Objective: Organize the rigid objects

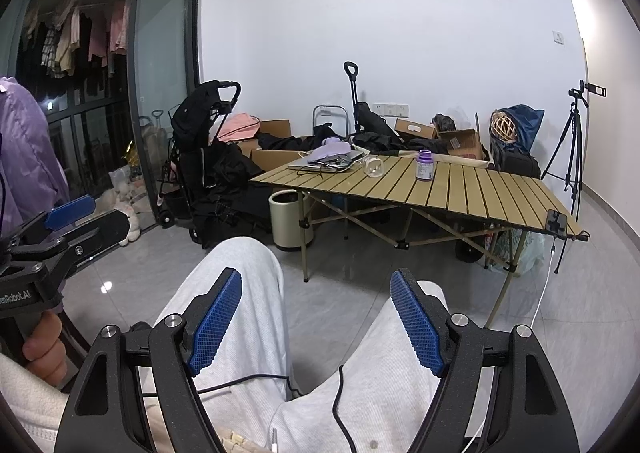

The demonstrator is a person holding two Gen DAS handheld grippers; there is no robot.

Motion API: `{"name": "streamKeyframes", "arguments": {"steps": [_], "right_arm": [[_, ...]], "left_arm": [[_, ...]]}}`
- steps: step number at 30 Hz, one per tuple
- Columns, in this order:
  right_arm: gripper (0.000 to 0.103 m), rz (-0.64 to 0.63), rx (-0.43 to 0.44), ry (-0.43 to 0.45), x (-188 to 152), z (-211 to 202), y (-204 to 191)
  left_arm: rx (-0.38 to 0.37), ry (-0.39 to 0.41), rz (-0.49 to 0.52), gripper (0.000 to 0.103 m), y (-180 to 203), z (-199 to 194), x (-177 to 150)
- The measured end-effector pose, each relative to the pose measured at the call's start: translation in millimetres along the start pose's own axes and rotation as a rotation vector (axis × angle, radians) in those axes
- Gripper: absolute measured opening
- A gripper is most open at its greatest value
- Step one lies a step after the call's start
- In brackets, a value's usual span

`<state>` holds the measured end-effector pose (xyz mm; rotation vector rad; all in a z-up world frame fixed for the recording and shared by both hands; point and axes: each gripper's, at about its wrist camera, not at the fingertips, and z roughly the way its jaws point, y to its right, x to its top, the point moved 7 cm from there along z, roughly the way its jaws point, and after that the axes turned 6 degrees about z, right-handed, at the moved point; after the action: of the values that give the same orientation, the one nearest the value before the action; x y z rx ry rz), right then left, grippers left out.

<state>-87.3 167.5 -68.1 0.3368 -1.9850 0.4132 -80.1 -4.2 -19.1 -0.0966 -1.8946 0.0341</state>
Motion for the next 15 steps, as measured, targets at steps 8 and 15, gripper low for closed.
{"name": "streamKeyframes", "arguments": {"steps": [8,15], "right_arm": [[0.082,-0.026,-0.05,-0.037,14,29,16],[0.082,0.058,-0.033,-0.124,35,91,47]], "left_arm": [[-0.028,-0.024,0.015,0.103,-12,59,23],[-0.113,-0.131,-0.016,0.103,-16,131,40]]}}
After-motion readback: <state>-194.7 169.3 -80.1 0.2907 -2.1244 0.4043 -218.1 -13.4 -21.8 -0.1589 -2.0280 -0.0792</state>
